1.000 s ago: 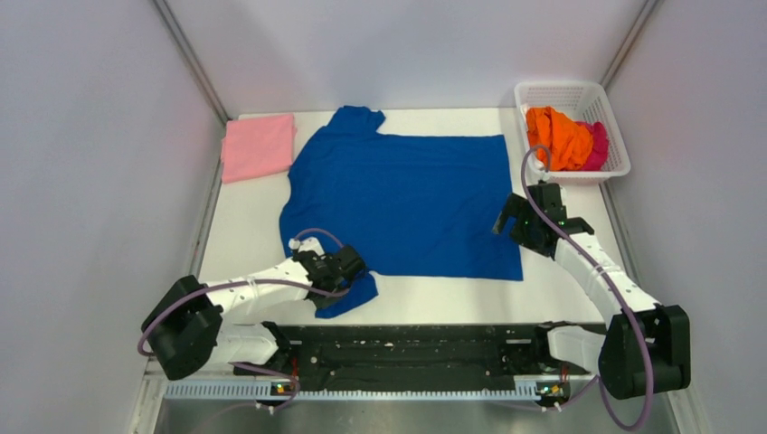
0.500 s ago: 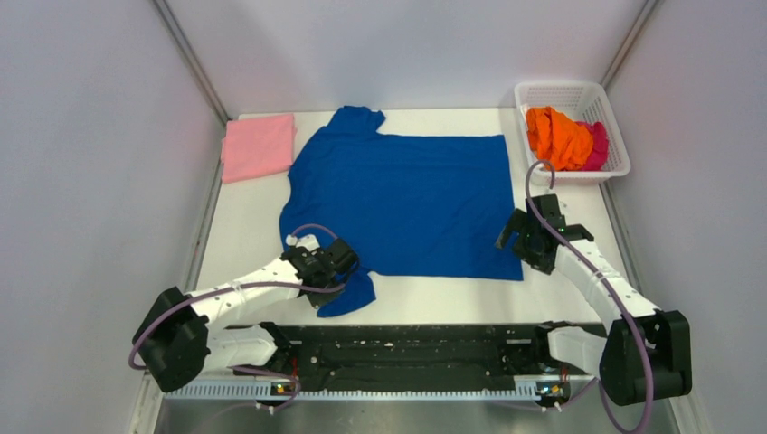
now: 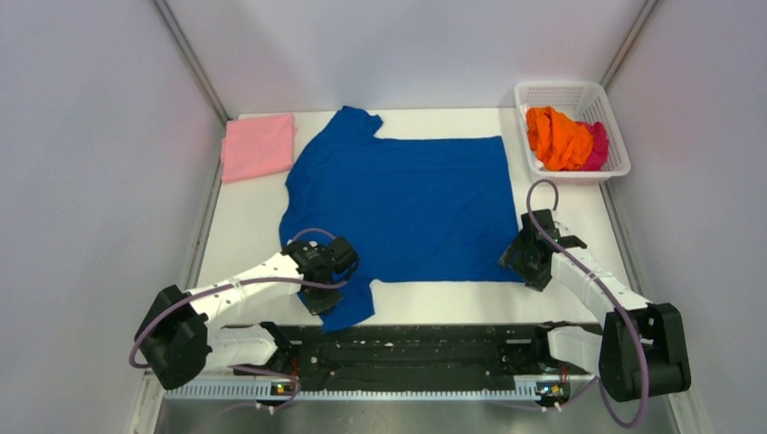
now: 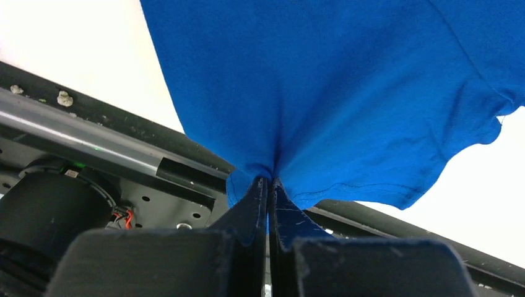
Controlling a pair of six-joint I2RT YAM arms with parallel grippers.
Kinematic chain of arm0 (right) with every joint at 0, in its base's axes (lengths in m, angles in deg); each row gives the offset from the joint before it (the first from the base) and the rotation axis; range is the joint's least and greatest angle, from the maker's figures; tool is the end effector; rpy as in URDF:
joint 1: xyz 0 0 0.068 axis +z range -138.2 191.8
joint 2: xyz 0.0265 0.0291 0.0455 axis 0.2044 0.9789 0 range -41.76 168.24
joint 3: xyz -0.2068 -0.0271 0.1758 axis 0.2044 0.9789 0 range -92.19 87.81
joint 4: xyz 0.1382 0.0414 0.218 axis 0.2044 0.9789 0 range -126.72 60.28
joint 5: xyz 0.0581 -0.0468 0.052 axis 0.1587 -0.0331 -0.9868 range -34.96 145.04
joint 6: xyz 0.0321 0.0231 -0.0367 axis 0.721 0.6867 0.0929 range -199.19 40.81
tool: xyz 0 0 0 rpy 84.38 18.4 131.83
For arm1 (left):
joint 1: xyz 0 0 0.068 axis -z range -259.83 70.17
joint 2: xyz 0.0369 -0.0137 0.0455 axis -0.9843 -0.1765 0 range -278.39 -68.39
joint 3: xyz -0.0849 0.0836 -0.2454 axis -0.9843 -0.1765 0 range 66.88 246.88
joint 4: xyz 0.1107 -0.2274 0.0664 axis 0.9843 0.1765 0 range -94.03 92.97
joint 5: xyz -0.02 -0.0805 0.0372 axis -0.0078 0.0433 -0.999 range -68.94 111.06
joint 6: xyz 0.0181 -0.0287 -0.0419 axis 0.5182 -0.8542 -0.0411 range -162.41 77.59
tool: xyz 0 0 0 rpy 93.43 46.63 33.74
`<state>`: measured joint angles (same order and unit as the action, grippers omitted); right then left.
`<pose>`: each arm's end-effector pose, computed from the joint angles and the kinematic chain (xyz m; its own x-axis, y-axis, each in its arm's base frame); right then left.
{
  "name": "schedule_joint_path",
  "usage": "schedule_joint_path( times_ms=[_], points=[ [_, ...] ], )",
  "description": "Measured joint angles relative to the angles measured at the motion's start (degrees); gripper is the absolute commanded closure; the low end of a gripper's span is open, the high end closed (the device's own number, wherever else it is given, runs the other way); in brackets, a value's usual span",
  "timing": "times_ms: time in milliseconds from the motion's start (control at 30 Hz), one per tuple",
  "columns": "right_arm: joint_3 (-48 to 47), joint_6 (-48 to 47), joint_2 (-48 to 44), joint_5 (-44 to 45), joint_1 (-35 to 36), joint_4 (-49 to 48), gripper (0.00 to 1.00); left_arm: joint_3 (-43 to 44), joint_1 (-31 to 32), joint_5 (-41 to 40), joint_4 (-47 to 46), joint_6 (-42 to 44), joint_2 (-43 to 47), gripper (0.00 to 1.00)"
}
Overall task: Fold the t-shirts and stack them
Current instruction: Grab the side of the flattened tshirt closest away from the robot with both arms, then fold the flattened tshirt in 1/3 of the way
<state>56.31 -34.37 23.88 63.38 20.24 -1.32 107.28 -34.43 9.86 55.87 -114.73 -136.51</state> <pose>0.1845 0.0221 0.1638 -0.7245 0.5975 -0.3436 0.5857 0.7965 0.1500 0.1250 -0.1169 0.1887 -0.8732 -0.4456 -0.1975 -0.4579 0.8888 0.0195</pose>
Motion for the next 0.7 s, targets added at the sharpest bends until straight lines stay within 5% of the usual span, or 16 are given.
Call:
schedule_joint_path(
  times_ms=[133, 267, 433, 700],
  points=[
    [0.8, 1.0, -0.7, 0.9, 0.0, -0.2, 0.46, 0.9, 0.0, 0.5, 1.3, 0.3, 0.0, 1.0],
    [1.1, 1.7, -0.5, 1.1, 0.0, -1.3, 0.76, 2.8, -0.8, 0.9, 1.6, 0.7, 0.0, 1.0],
    [1.2, 1.9, -0.2, 0.8, 0.0, -2.5, 0.99, 3.2, -2.3, 1.8, 1.4, 1.9, 0.1, 1.0],
    [-1.4, -0.2, 2.0, 0.5, 0.0, -3.0, 1.0, 5.6, -8.3, 4.6, -1.5, 7.1, 1.1, 1.0]
  ],
)
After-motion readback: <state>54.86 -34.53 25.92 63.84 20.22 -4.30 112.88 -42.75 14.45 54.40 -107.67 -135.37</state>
